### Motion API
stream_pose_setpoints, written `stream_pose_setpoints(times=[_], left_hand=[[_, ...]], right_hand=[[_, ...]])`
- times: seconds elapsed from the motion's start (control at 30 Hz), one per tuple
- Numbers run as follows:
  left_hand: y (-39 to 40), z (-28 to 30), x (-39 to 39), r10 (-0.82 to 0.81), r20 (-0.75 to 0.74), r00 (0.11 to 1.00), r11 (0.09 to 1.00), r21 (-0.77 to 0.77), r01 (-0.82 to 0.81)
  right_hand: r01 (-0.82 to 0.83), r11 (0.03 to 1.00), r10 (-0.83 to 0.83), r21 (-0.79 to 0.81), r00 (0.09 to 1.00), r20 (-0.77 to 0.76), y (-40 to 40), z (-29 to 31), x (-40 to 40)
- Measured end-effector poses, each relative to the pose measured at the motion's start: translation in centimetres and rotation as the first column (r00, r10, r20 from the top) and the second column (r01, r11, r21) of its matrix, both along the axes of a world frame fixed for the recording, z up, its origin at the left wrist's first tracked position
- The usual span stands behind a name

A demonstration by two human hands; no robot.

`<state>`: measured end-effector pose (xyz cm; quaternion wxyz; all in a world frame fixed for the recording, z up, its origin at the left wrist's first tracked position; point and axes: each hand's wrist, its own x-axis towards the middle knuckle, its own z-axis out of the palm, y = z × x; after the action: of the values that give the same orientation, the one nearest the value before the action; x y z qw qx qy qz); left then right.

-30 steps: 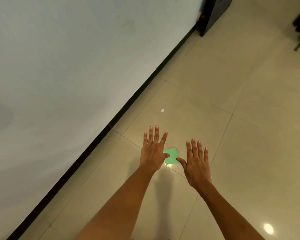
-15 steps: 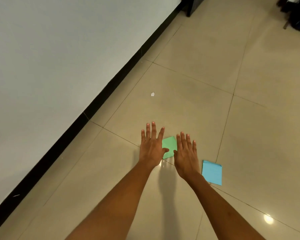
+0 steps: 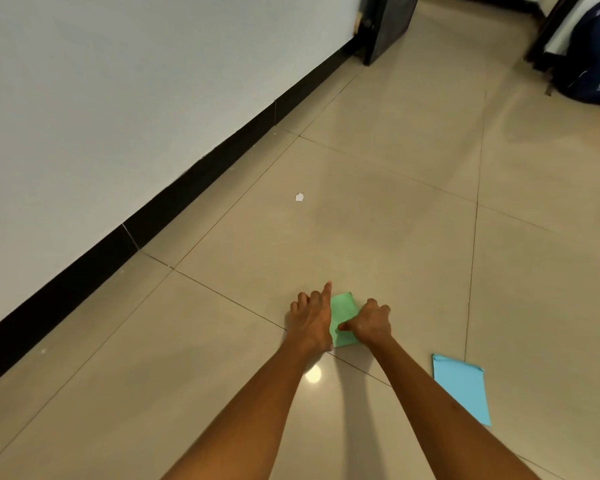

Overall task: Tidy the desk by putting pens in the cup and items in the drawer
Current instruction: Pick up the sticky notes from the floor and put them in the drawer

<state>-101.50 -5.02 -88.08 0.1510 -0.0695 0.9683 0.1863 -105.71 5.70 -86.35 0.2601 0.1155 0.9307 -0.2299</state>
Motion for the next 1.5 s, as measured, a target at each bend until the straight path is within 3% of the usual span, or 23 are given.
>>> stream_pose_setpoints(times=[0.17, 0.33, 0.4, 0.5, 0.63, 0.8, 0.97, 1.17, 1.3, 1.4, 1.5], left_hand=[[-1.7, -0.9, -0.4, 0.115, 0.056, 0.992, 0.993, 0.019, -0.116], [-3.8, -1.3, 0.0, 0.270, 0.038, 0.962, 0.947, 0.171, -0.272], [-4.2, -1.1, 0.2, 0.349, 0.017, 0.937, 0.877, 0.346, -0.333], [-4.7, 0.2, 0.2, 0.408, 0.076, 0.910, 0.671, 0.651, -0.355], [-4.6, 2.2, -0.5, 0.345, 0.041, 0.938, 0.627, 0.733, -0.262], [-0.9, 4.2, -1.5, 0.317, 0.064, 0.946, 0.495, 0.840, -0.223], [5.9, 5.0, -1.3, 0.245, 0.103, 0.964, 0.412, 0.889, -0.199], [14.3, 3.2, 0.0, 0.207, 0.128, 0.970, 0.454, 0.865, -0.211], [18.4, 1.9, 1.3, 0.214, 0.197, 0.957, 0.483, 0.830, -0.279], [19.8, 0.8, 2.0, 0.329, 0.259, 0.908, 0.491, 0.774, -0.399], [19.9, 0.4, 2.0, 0.452, 0.359, 0.816, 0.372, 0.756, -0.539]], right_hand=[[0.108, 0.980, -0.113, -0.166, 0.993, -0.020, -1.2, -1.7, -0.3], [0.150, 0.913, -0.168, -0.380, 0.986, -0.016, -2.1, -1.7, 0.2], [0.178, 0.853, -0.214, -0.490, 0.977, -0.019, -2.3, -1.2, 0.4], [0.212, 0.732, -0.270, -0.648, 0.963, 0.010, -2.4, -0.2, 0.4], [0.228, 0.644, -0.336, -0.731, 0.942, -0.002, -1.3, 1.3, -0.4], [0.291, 0.532, -0.463, -0.796, 0.886, 0.015, 2.4, 4.0, -0.6], [0.356, 0.515, -0.553, -0.780, 0.833, 0.015, 9.0, 5.8, 0.9], [0.491, 0.479, -0.674, -0.728, 0.737, 0.053, 16.8, 5.5, 4.6], [0.564, 0.512, -0.700, -0.648, 0.711, 0.065, 20.0, 4.2, 6.2], [0.679, 0.602, -0.764, -0.420, 0.642, -0.059, 21.5, 2.6, 6.5], [0.601, 0.793, -0.607, -0.098, 0.766, -0.213, 21.7, 0.7, 6.6]])
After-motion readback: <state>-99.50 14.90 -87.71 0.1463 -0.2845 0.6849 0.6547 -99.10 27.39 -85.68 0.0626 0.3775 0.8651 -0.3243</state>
